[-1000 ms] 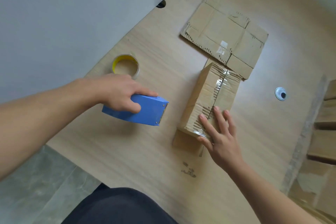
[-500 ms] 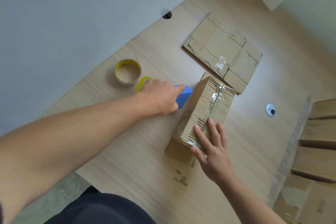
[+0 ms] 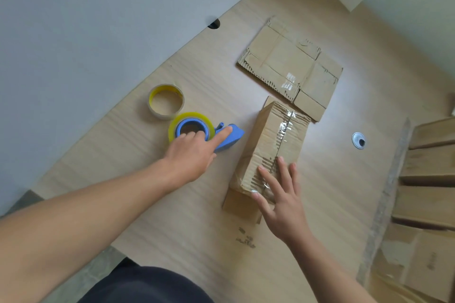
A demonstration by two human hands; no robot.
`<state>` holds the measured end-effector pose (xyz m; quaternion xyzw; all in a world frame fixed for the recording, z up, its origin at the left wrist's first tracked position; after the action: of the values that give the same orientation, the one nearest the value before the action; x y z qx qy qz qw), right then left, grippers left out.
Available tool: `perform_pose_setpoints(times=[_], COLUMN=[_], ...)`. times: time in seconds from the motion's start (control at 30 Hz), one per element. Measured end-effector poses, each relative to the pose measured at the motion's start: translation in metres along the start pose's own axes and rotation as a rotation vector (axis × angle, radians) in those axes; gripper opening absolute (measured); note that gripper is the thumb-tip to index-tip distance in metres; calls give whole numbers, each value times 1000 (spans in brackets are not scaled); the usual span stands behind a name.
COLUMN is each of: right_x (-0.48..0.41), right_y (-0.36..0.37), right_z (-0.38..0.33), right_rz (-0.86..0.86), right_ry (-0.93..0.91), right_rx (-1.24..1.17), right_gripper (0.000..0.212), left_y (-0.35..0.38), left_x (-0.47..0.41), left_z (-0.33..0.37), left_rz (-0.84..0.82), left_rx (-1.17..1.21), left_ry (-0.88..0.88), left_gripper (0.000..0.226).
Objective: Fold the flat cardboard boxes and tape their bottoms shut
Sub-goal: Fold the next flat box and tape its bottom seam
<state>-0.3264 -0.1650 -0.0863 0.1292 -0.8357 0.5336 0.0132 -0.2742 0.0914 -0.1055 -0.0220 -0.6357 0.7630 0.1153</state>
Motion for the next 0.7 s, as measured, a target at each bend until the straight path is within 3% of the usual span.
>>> perform_pose_setpoints(times=[0.13, 0.27, 0.4, 0.5, 0.6, 0.7], right_x=[-2, 0, 8, 15, 24, 33], right_y=[-2, -5, -6, -7, -8, -10], right_z=[-2, -2, 5, 12, 17, 21], right_rz=[-13, -9, -11, -1, 3, 3], right_ry=[10, -4, -36, -54, -51, -50], right_rx=[-22, -39, -43, -39, -44, -53], right_gripper=[57, 56, 54, 53, 54, 53], left_y=[-1, -25, -35, -46, -44, -22], left_x=[12, 28, 37, 33, 34, 35], left_z=[-3, 4, 23, 35, 48, 60], left_rz=[53, 337, 265, 345, 200, -105], left_rx=[73, 224, 381, 303, 413, 471], left_ry=[39, 127, 329, 430, 382, 274], left_gripper=[82, 65, 53, 53, 53, 59])
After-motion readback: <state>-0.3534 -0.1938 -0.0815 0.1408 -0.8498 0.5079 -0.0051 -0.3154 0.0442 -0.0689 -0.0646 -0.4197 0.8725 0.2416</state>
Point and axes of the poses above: each hand's wrist, its own x-axis away from the middle knuckle, its own y-axis out of the palm, z = x × y, the point moved 2 cm from there along -x, towards the middle knuckle, and after that the axes turned 3 degrees about z, right-handed, at the moved point
